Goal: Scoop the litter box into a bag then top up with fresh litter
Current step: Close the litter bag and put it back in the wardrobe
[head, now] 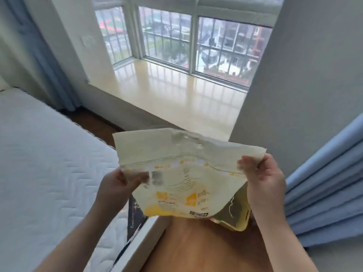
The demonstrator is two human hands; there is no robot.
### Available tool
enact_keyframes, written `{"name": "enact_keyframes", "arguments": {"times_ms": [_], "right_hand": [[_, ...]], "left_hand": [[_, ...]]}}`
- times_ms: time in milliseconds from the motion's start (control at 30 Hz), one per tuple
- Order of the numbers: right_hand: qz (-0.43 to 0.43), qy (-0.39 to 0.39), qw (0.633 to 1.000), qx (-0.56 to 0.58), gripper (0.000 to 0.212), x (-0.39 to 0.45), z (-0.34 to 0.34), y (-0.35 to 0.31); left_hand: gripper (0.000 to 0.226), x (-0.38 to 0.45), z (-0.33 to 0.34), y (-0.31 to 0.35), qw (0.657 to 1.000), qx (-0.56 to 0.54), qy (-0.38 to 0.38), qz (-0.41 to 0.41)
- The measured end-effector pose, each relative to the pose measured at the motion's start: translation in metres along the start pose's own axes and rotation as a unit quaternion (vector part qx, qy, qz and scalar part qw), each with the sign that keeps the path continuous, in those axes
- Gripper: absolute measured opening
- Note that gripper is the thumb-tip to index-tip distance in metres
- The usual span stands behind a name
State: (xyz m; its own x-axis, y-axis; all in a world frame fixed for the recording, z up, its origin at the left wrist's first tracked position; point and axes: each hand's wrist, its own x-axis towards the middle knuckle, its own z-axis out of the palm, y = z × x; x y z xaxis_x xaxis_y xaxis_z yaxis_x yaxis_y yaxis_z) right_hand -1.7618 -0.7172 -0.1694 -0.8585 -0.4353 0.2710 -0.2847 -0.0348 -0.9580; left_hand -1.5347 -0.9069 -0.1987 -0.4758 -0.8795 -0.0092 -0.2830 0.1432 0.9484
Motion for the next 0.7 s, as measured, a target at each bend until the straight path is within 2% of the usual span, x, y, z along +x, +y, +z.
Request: {"name": "enact_keyframes", "arguments": {"times_ms": [100, 233, 300, 367, 467, 533, 633, 700], "right_hand": [[-0.041, 0.005, 0.999, -0.002, 0.01, -0.016, 0.015, -0.062], [-0.073, -0.029, 0.997, 0.024, 0.009, -0.045, 0.036, -0.119], [-0.076, -0.044, 0.996, 0.03, 0.009, -0.058, 0.044, -0.135], [-0.072, -0.063, 0.995, 0.037, 0.006, -0.072, 0.05, -0.147], [-0.058, -0.095, 0.992, 0.052, 0.005, -0.09, 0.053, -0.161], [-0.045, -0.116, 0.989, 0.074, 0.005, -0.101, 0.051, -0.166], [-0.02, -0.158, 0.982, 0.099, 0.006, -0.113, 0.043, -0.174], [-0.009, -0.189, 0.975, 0.114, 0.004, -0.12, 0.035, -0.177]], "left_hand": [[0.02, -0.022, -0.058, 0.036, 0.999, -0.01, 0.032, 0.032], [0.052, -0.049, -0.13, 0.073, 0.991, -0.059, 0.079, 0.088], [0.067, -0.064, -0.158, 0.091, 0.983, -0.011, 0.124, 0.134], [0.083, -0.082, -0.176, 0.111, 0.96, 0.105, 0.161, 0.202], [0.097, -0.104, -0.188, 0.131, 0.901, 0.288, 0.121, 0.301], [0.102, -0.115, -0.189, 0.137, 0.872, 0.371, 0.072, 0.311], [0.097, -0.134, -0.184, 0.15, 0.888, 0.371, 0.026, 0.269], [0.09, -0.148, -0.183, 0.154, 0.9, 0.354, 0.023, 0.254]]}}
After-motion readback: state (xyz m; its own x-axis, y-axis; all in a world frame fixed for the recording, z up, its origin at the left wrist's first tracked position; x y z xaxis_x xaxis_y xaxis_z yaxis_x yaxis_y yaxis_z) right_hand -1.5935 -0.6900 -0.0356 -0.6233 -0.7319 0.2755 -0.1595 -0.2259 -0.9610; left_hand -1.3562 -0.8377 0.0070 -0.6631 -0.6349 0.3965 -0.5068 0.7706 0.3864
